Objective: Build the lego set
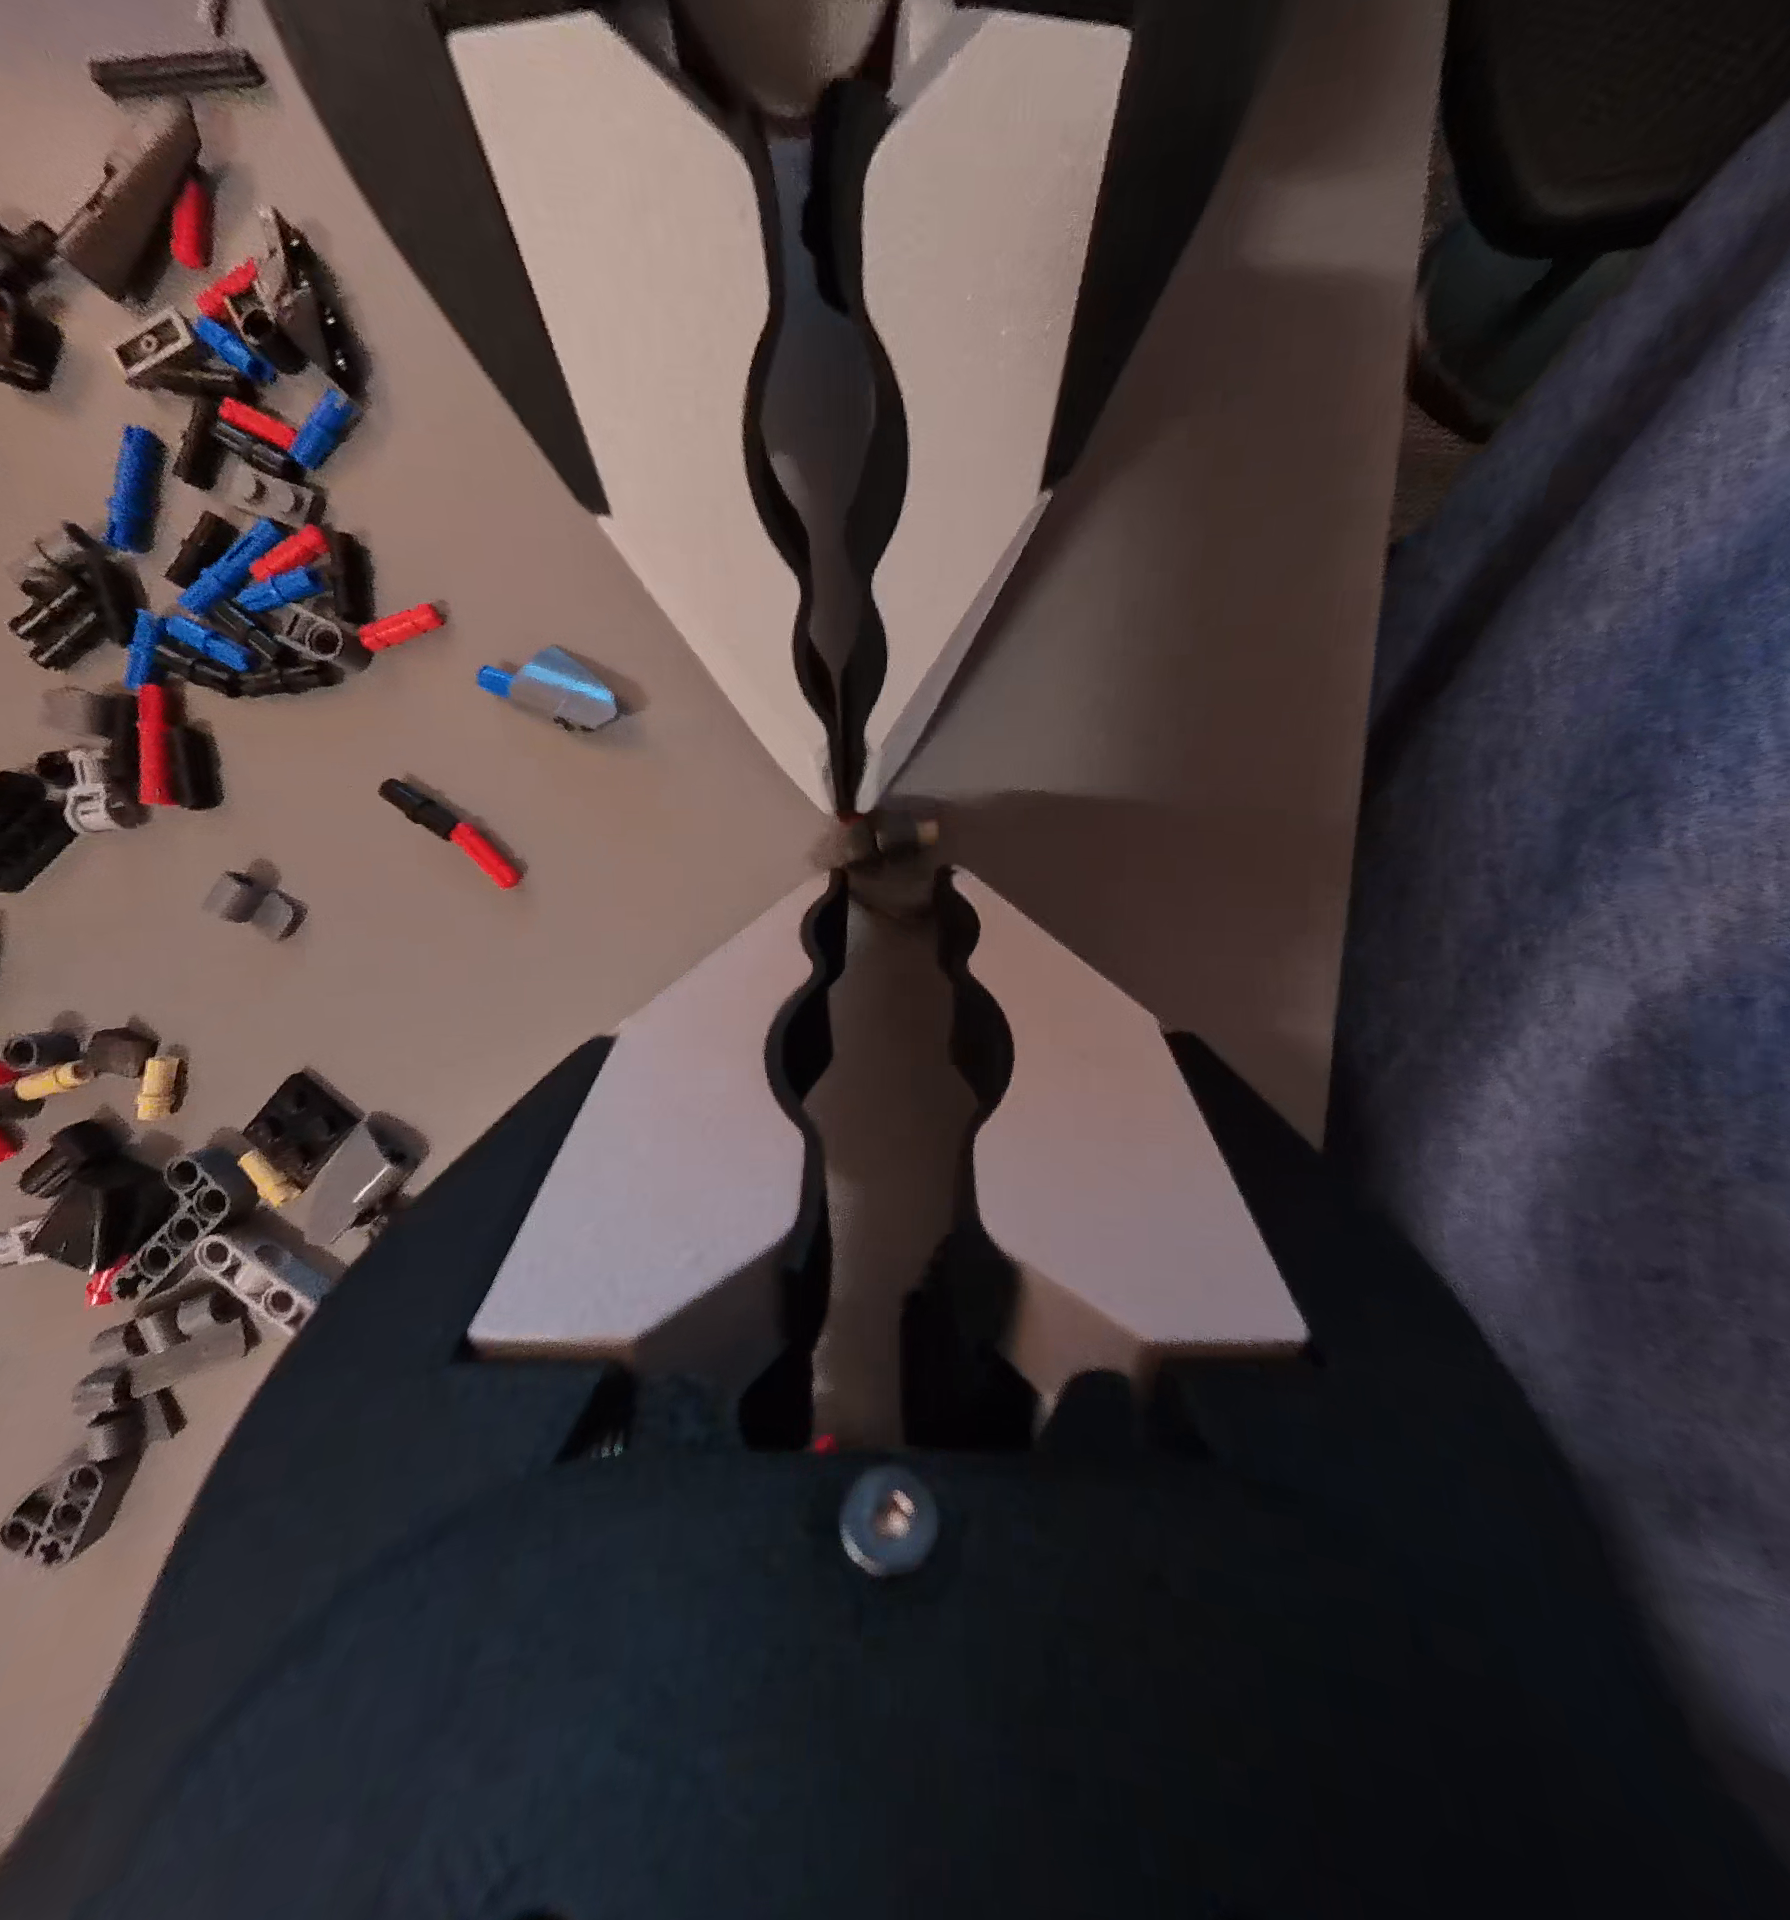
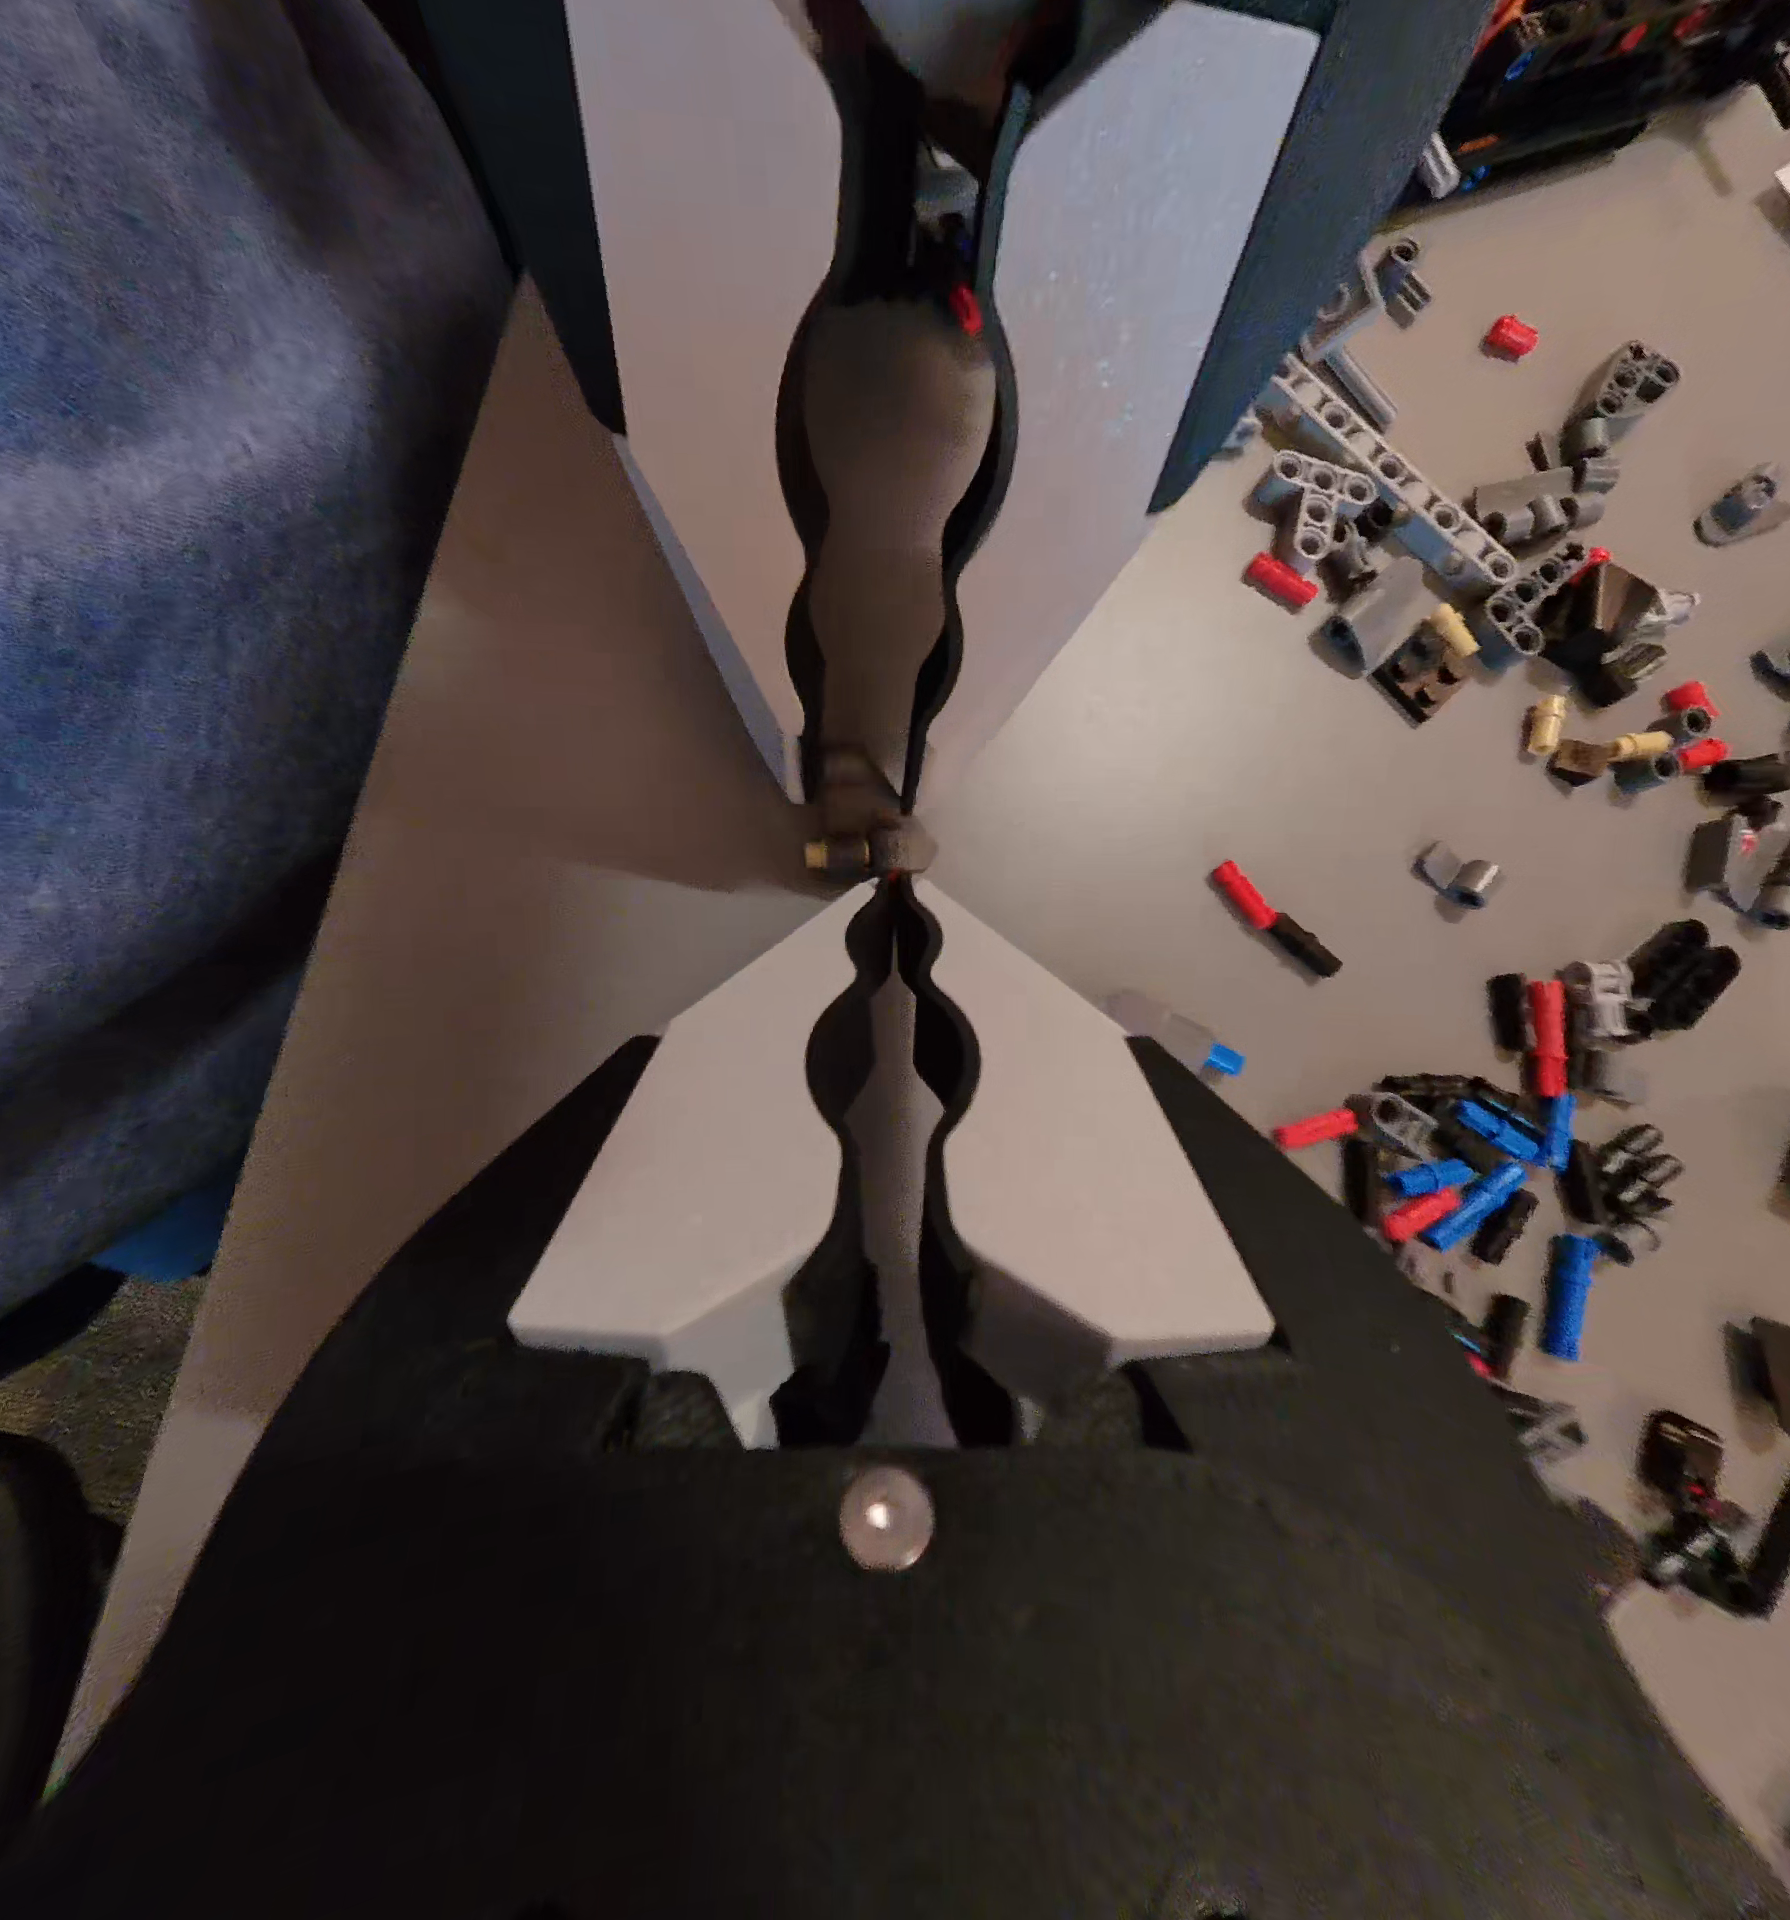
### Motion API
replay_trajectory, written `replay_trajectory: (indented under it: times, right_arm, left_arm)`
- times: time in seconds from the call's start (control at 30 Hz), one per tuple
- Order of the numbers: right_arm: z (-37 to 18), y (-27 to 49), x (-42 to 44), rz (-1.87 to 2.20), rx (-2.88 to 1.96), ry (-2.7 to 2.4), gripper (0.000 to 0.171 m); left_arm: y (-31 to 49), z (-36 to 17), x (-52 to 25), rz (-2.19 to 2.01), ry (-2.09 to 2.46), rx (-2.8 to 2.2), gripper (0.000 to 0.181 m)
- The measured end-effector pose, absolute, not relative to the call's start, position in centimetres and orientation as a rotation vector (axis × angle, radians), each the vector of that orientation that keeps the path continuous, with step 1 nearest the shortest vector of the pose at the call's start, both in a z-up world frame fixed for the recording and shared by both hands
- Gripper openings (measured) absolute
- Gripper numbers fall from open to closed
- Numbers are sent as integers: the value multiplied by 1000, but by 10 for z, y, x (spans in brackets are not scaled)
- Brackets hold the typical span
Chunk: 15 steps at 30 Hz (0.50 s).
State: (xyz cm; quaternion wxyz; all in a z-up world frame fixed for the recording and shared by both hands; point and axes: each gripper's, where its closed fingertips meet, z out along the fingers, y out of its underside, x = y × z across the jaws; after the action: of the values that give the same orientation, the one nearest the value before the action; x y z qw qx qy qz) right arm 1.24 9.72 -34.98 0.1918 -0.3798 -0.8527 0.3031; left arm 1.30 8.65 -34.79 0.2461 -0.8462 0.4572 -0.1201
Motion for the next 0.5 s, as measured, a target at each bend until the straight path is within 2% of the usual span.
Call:
replay_trajectory:
  times: [0.03,0.5]
  right_arm:
    - [-350,95,13,874,-1076,-2386,0]
    - [-352,95,13,827,-1148,-2342,5]
  left_arm:
    - [86,-347,15,-328,1249,-2299,14]
    - [85,-354,11,-289,1231,-2291,0]
